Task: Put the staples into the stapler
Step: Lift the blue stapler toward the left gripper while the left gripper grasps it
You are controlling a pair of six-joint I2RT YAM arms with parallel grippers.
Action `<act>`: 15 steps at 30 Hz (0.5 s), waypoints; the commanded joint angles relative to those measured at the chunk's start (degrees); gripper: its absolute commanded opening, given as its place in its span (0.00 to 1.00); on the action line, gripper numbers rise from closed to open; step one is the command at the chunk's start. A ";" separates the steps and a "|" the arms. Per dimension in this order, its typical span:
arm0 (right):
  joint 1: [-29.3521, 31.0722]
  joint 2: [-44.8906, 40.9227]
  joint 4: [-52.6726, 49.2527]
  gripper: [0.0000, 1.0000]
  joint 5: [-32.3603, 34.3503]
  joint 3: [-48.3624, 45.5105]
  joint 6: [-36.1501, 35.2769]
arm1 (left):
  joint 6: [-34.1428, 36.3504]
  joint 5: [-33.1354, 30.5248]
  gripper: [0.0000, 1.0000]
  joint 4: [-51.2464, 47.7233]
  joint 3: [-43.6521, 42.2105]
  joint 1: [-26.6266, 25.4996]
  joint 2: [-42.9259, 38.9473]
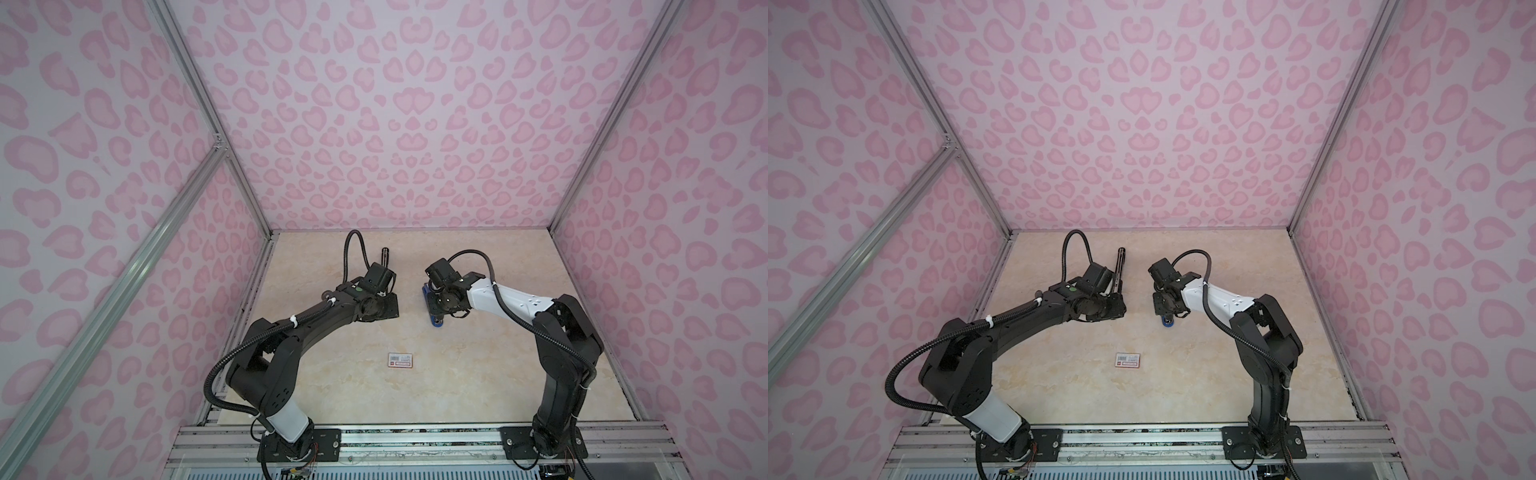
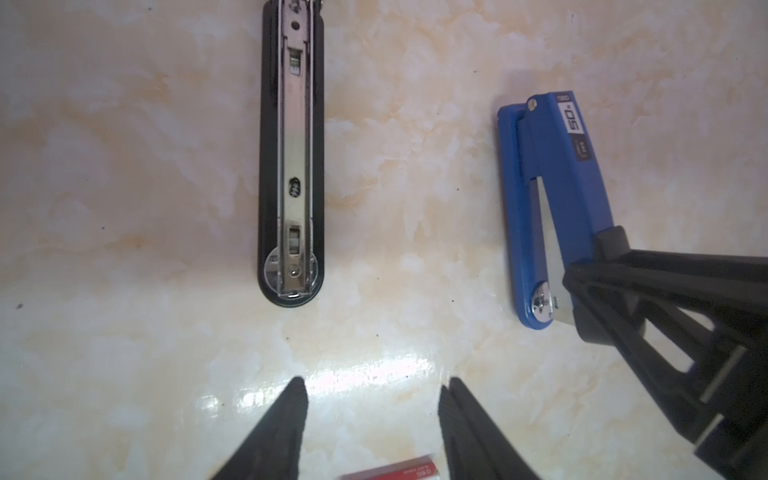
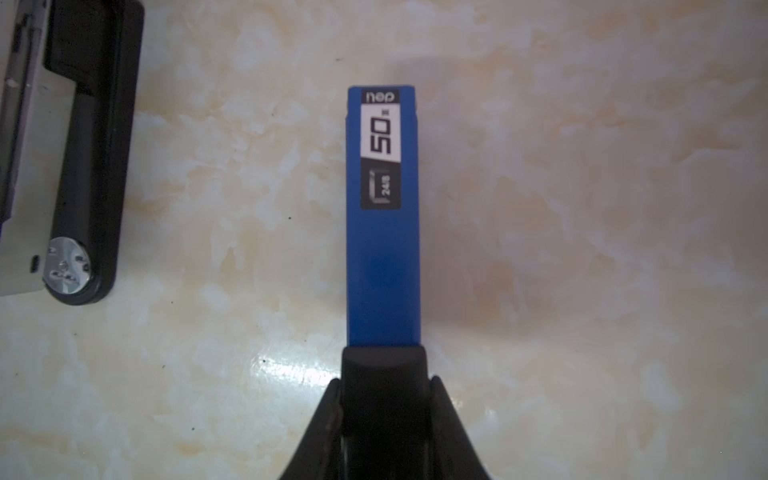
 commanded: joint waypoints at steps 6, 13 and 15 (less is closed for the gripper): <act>0.93 -1.64 4.09 0.44 -3.29 -1.59 1.42 | -0.60 -0.25 0.56 -1.78 2.25 -0.14 0.49; -1.50 -10.99 8.20 0.48 -4.03 -10.27 2.91 | -1.28 2.84 0.60 -2.78 5.08 -1.28 2.12; -2.50 -14.27 9.87 0.51 -4.31 -13.99 3.40 | -1.82 3.47 0.60 -2.97 6.29 -2.01 3.13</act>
